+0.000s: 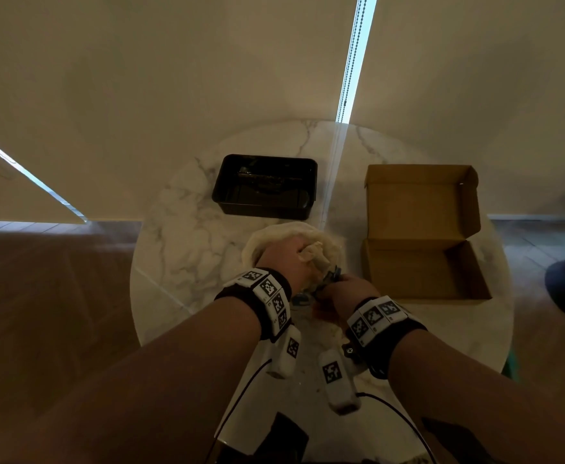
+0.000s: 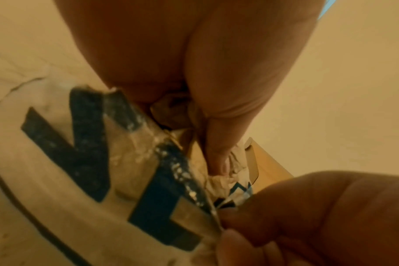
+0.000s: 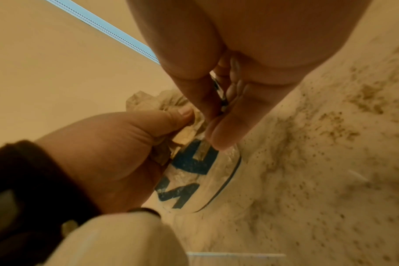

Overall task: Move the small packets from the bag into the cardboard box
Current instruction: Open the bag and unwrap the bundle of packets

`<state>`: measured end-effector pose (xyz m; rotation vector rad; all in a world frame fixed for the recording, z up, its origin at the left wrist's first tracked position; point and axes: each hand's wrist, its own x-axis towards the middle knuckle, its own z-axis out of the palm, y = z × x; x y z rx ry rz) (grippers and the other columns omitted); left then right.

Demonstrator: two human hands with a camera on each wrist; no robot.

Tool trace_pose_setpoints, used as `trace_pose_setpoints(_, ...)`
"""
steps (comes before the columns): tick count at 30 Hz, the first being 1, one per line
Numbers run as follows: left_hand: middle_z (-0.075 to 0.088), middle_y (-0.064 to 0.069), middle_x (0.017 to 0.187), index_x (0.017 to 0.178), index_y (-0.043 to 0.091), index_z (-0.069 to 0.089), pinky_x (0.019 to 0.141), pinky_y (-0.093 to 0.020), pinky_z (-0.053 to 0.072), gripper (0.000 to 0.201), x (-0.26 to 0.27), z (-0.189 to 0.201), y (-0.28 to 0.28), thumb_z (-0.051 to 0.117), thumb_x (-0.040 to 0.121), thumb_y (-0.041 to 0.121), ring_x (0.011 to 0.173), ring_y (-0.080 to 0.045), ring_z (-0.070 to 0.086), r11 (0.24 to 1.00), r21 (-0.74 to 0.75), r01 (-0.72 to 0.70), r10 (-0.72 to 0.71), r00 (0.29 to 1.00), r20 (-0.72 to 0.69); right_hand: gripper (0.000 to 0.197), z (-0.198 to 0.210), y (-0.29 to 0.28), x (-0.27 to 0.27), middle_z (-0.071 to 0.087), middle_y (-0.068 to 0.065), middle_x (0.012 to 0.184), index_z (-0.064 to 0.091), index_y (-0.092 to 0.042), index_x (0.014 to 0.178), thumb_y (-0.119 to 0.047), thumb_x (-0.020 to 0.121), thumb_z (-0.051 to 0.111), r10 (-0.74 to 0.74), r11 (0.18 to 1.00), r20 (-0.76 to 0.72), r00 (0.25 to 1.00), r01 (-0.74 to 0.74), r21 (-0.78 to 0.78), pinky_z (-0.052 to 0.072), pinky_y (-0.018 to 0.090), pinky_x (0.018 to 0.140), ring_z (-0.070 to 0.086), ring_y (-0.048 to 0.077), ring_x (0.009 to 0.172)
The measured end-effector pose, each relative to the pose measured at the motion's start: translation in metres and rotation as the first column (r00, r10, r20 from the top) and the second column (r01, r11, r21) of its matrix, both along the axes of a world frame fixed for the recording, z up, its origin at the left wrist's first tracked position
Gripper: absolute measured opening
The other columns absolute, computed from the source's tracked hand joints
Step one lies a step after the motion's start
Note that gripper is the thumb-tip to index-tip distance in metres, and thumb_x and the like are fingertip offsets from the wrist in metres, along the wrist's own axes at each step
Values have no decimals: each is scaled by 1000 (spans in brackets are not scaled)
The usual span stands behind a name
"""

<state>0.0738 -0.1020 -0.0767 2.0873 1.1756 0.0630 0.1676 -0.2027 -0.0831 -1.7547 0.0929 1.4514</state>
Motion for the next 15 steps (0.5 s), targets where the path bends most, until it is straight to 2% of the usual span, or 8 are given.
trace_pose_setpoints(2,67,-3,111,118,18,65,93,-34,50,31,3,0,-1,57,98,40,104,-22,64,1000,1,8,-8,1000,-2,37,-1,0,1,63,24,95,55,-3,124,11,89,55,3,1000,2,1000,-3,-11,54,43,57,63,35,71)
trace_pose_setpoints(3,67,-3,111,117,17,66,94,-37,50,32,3,2,-2,56,98,41,104,-22,63,1000,-8,6,-6,1000,-6,38,-1,-1,3,63,24,96,55,-3,124,11,89,55,6,1000,1,1000,-6,-14,54,43,57,63,35,71)
trace_pose_setpoints(9,66,1,107,116,18,65,85,-30,49,33,-14,21,7,72,87,32,99,-17,60,992,-72,-105,116,977,181,40,-2,-3,9,62,21,90,55,-7,126,11,90,53,26,999,4,1000,-26,-29,52,40,55,63,33,70)
trace_pose_setpoints(13,66,4,98,108,22,64,72,-24,48,28,-23,38,13,77,83,29,93,-14,63,972,-157,-176,220,917,331,41,0,-1,8,64,22,94,56,-6,125,12,88,55,31,999,16,999,-30,-37,53,40,57,64,33,70)
trace_pose_setpoints(15,67,4,99,106,24,64,78,-29,54,29,-26,46,14,79,81,29,93,-14,64,953,-221,-208,283,872,399,39,1,-1,7,63,23,94,56,-6,123,12,88,55,28,999,18,999,-27,-41,54,43,62,63,34,71)
